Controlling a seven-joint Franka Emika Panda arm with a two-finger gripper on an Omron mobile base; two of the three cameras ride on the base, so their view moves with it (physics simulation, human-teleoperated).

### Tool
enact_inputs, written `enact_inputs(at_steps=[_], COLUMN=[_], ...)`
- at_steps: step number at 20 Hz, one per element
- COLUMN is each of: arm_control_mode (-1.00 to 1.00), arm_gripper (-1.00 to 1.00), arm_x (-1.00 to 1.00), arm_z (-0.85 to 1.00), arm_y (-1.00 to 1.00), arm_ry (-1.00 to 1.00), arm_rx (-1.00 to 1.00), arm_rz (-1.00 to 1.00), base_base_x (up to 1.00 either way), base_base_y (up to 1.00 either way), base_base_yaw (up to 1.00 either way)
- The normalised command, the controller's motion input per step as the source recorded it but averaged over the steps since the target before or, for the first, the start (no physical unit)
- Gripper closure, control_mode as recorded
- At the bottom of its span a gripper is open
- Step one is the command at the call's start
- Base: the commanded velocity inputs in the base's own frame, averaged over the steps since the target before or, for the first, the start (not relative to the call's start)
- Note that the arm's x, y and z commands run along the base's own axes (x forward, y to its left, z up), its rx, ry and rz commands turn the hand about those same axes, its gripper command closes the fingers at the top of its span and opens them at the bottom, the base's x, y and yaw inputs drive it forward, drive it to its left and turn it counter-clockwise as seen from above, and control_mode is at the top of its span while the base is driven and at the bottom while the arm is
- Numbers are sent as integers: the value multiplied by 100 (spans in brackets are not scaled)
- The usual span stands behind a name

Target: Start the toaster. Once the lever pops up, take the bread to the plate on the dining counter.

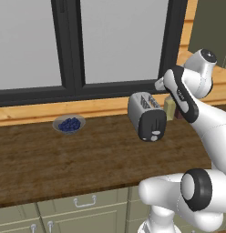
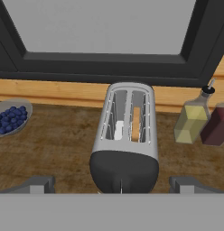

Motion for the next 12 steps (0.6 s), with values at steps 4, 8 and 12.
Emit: enact_inputs(at_steps=[4, 8, 12], arm_control_mode=[-100, -100, -100], arm_gripper=[-100, -100, -100], arm_x=[0, 0, 0], arm_z=[0, 0, 0], arm_y=[0, 0, 0], arm_ry=[0, 0, 0], arm_rx=[0, 0, 0], arm_rz=[0, 0, 0], base_base_x=[0, 0, 0], base_base_y=[0, 0, 0], base_base_yaw=[0, 0, 0])
